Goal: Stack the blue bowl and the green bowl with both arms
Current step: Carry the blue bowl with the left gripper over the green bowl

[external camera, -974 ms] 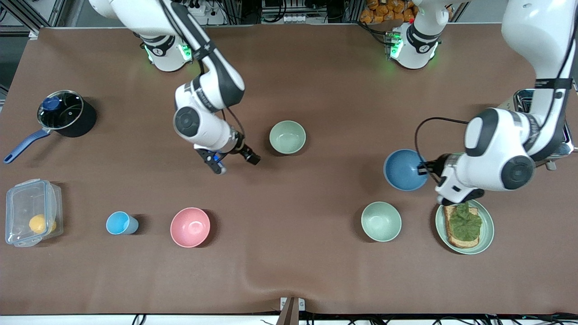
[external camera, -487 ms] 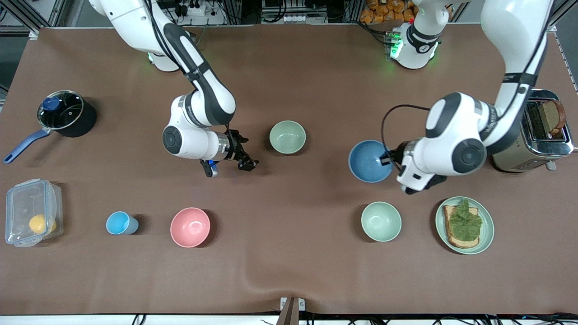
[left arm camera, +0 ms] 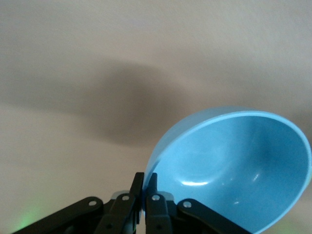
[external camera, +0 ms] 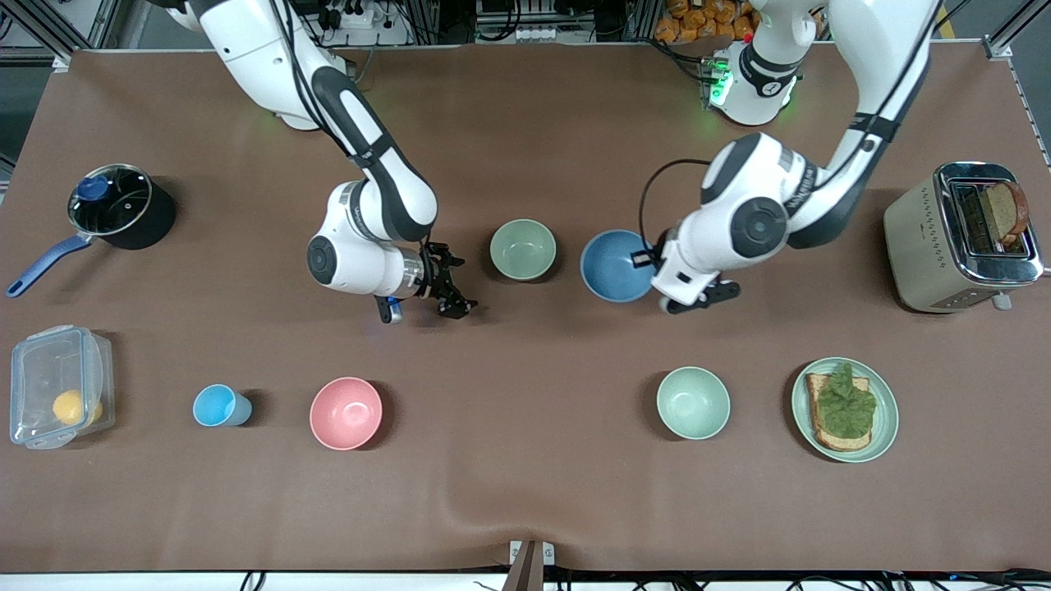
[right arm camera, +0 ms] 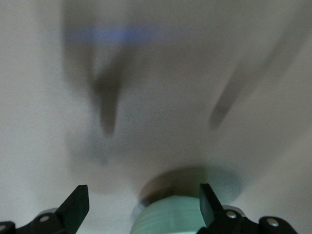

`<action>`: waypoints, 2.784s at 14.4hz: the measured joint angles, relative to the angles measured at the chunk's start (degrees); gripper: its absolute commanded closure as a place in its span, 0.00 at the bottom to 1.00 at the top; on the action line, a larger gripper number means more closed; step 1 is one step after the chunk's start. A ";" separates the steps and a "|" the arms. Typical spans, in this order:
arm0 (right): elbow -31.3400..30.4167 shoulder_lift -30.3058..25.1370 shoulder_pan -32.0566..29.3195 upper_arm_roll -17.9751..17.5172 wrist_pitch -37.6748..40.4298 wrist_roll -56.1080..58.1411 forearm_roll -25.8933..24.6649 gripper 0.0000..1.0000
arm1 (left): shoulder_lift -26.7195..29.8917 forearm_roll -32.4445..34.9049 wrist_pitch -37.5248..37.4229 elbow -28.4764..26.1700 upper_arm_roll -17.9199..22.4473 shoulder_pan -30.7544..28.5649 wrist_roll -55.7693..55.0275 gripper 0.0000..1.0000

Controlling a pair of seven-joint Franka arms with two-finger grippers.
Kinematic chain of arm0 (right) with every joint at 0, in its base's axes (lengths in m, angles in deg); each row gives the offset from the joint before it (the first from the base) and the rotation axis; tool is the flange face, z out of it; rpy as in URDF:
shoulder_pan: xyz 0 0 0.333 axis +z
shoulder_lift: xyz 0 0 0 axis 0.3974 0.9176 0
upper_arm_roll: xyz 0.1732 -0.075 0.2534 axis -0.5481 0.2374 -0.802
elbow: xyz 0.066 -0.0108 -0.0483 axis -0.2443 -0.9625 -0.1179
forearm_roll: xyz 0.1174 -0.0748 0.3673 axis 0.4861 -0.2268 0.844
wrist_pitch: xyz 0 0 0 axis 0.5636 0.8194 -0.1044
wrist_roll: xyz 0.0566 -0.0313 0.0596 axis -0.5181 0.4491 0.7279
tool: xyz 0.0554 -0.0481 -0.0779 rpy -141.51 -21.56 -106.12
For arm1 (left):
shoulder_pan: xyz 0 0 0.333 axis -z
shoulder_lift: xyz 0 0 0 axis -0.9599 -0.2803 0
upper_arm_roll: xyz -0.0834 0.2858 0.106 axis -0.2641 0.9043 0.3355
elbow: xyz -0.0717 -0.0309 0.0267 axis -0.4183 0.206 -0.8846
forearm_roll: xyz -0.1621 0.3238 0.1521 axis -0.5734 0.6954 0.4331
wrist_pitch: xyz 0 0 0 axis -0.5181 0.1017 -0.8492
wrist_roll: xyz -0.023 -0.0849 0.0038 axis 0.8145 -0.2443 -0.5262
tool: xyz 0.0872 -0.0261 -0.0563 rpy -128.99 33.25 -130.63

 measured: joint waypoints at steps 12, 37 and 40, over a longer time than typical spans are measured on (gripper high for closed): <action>-0.52 1.12 5.22 -0.22 -3.82 -0.04 4.95 0.00 | -3.94 -0.92 13.20 -4.56 -4.24 6.20 -2.16 1.00; -1.17 1.53 5.20 -0.15 -4.69 1.81 5.36 0.00 | -14.15 -0.72 19.70 0.84 -0.02 15.06 -5.63 1.00; -1.17 1.53 5.20 -0.15 -4.69 1.83 5.36 0.00 | -14.25 -0.72 19.71 0.95 1.16 16.26 -5.63 1.00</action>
